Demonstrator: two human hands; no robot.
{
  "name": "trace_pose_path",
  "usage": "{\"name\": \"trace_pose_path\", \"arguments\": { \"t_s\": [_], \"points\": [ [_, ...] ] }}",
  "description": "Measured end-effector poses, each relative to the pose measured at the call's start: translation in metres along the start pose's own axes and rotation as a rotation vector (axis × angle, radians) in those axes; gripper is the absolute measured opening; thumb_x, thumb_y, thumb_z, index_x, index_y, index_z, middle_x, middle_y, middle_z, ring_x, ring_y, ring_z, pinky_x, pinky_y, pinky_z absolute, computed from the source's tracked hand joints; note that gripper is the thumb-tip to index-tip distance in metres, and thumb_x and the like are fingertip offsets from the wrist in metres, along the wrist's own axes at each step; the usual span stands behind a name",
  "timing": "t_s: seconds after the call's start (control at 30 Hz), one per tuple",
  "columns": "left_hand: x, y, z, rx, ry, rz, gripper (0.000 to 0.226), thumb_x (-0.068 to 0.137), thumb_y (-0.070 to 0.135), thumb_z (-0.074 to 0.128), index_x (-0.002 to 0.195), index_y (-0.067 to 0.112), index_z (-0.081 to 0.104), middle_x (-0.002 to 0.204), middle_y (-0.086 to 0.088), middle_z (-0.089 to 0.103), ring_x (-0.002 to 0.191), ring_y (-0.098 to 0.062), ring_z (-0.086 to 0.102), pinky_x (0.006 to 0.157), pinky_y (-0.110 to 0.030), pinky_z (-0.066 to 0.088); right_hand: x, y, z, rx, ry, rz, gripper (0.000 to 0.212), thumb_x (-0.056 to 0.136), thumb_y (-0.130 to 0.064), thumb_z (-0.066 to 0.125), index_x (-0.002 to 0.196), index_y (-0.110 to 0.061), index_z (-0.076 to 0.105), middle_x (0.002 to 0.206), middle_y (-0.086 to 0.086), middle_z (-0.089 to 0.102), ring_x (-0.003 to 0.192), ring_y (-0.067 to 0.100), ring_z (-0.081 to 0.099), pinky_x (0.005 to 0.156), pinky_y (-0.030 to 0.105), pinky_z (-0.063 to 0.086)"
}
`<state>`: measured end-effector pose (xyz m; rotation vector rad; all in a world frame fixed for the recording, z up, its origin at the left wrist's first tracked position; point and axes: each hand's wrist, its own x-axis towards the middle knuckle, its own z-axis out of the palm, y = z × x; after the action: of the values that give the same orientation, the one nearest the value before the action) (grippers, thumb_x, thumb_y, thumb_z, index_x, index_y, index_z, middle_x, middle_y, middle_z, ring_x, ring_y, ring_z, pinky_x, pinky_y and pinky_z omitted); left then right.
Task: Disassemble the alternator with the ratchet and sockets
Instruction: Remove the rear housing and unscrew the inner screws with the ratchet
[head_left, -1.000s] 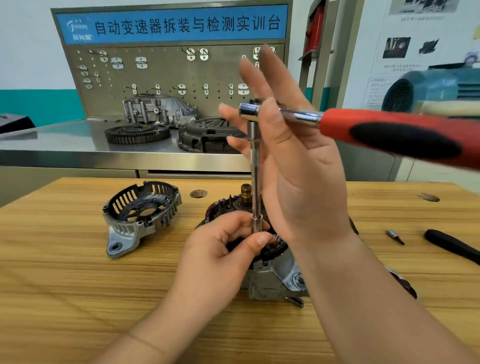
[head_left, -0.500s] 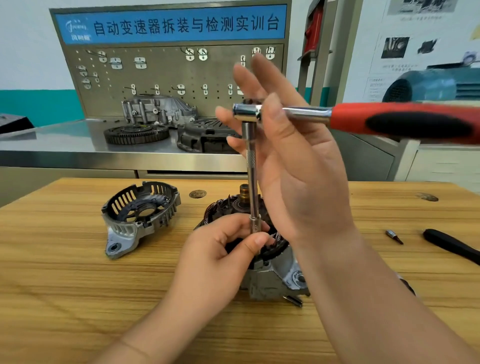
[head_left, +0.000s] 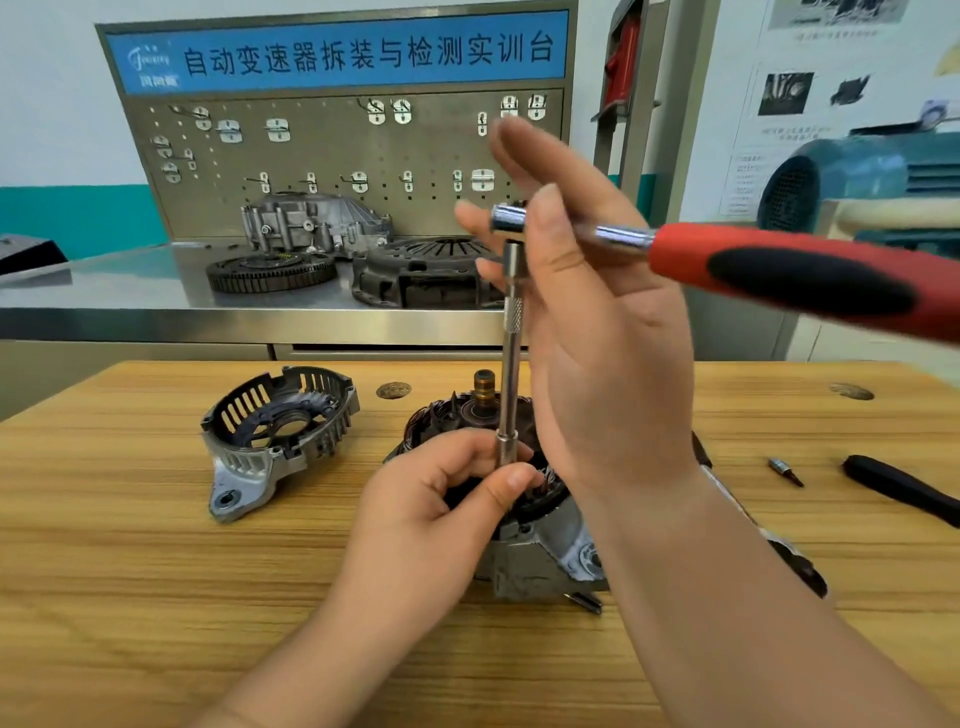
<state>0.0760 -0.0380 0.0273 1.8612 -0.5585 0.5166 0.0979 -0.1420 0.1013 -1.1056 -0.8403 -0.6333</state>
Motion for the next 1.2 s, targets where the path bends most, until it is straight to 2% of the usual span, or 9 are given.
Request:
{"name": "trace_pose_path", "arguments": {
  "t_s": [0.1, 0.2, 0.4, 0.5, 0.67, 0.83, 0.93, 1.07, 1.2],
  "points": [
    [-0.001, 0.002, 0.000, -0.050, -0.026, 0.024, 0.021, 0.082, 0.026, 0.055, 0.096, 0.027, 0.070, 0.086, 0.023, 0.072, 0.086, 0.008, 0.064, 0.072, -0.002, 0.042, 0.000, -0.002, 0.000, 0.281, 0.039, 0.210, 0.030, 0.099, -0.024, 0.037, 0.119, -0.012, 0.056, 0.112, 0.006, 0.068, 0.099, 0.032, 0.068, 0.084, 0.028, 0.053],
    [-0.002, 0.001, 0.000, -0.069, -0.010, 0.020, 0.018, 0.081, 0.024, 0.058, 0.094, 0.026, 0.070, 0.082, 0.022, 0.072, 0.082, 0.008, 0.065, 0.071, -0.002, 0.042, 0.000, 0.000, 0.000, 0.289, 0.018, 0.320, 0.037, 0.097, -0.035, 0.037, 0.119, -0.013, 0.057, 0.100, 0.007, 0.073, 0.086, 0.022, 0.070, 0.083, 0.029, 0.055],
    [-0.001, -0.002, 0.003, -0.088, 0.068, -0.019, 0.018, 0.071, 0.040, 0.060, 0.081, 0.028, 0.069, 0.066, 0.022, 0.067, 0.068, 0.009, 0.061, 0.065, -0.003, 0.041, -0.001, 0.001, 0.001, -0.085, -0.064, -0.088, 0.030, 0.094, -0.018, 0.052, 0.124, -0.017, 0.053, 0.132, -0.009, 0.055, 0.125, 0.007, 0.052, 0.107, 0.030, 0.039],
    [0.000, -0.002, 0.002, -0.077, 0.030, -0.017, 0.002, 0.082, 0.033, 0.067, 0.083, 0.032, 0.069, 0.070, 0.021, 0.068, 0.070, 0.008, 0.061, 0.066, -0.005, 0.042, -0.001, 0.004, 0.002, 0.041, -0.070, 0.040, 0.029, 0.099, -0.024, 0.045, 0.127, -0.021, 0.052, 0.132, -0.008, 0.058, 0.127, 0.011, 0.052, 0.112, 0.032, 0.036],
    [-0.002, 0.002, -0.005, -0.040, -0.058, 0.038, 0.020, 0.088, 0.010, 0.060, 0.092, 0.028, 0.068, 0.076, 0.027, 0.069, 0.077, 0.013, 0.062, 0.068, -0.001, 0.042, 0.002, 0.000, -0.003, 0.309, 0.008, 0.400, 0.050, 0.101, -0.045, 0.024, 0.125, -0.012, 0.053, 0.096, 0.008, 0.074, 0.085, 0.023, 0.070, 0.079, 0.028, 0.055],
    [-0.001, 0.001, -0.002, -0.073, -0.001, -0.049, 0.017, 0.082, 0.002, 0.065, 0.083, 0.018, 0.069, 0.069, 0.020, 0.071, 0.070, 0.011, 0.064, 0.064, -0.002, 0.042, -0.003, -0.002, 0.003, 0.046, -0.016, 0.168, 0.031, 0.097, -0.023, 0.047, 0.124, -0.019, 0.059, 0.113, 0.018, 0.066, 0.091, 0.017, 0.057, 0.088, 0.037, 0.048],
    [0.000, 0.000, -0.001, -0.077, 0.014, -0.074, 0.007, 0.078, 0.016, 0.068, 0.085, 0.017, 0.070, 0.073, 0.012, 0.073, 0.070, 0.004, 0.065, 0.067, -0.008, 0.046, -0.002, -0.004, 0.005, -0.173, -0.076, 0.052, 0.034, 0.097, -0.015, 0.046, 0.126, -0.004, 0.058, 0.125, 0.021, 0.062, 0.090, 0.003, 0.055, 0.096, 0.026, 0.045],
    [-0.001, 0.001, -0.002, -0.065, 0.013, -0.028, 0.015, 0.080, 0.037, 0.063, 0.090, 0.028, 0.071, 0.082, 0.013, 0.073, 0.078, 0.002, 0.065, 0.071, -0.010, 0.046, -0.003, -0.002, 0.005, 0.205, -0.017, 0.186, 0.036, 0.098, -0.033, 0.033, 0.119, -0.016, 0.057, 0.117, 0.006, 0.067, 0.075, 0.019, 0.070, 0.090, 0.038, 0.054],
    [-0.001, 0.000, -0.003, 0.020, -0.026, 0.023, 0.016, 0.090, 0.020, 0.059, 0.092, 0.033, 0.069, 0.084, 0.024, 0.071, 0.082, 0.007, 0.063, 0.070, -0.004, 0.042, -0.002, 0.001, 0.002, 0.253, -0.024, 0.283, 0.040, 0.097, -0.041, 0.034, 0.124, -0.020, 0.055, 0.103, 0.005, 0.073, 0.071, 0.019, 0.070, 0.074, 0.031, 0.055]
  ]
}}
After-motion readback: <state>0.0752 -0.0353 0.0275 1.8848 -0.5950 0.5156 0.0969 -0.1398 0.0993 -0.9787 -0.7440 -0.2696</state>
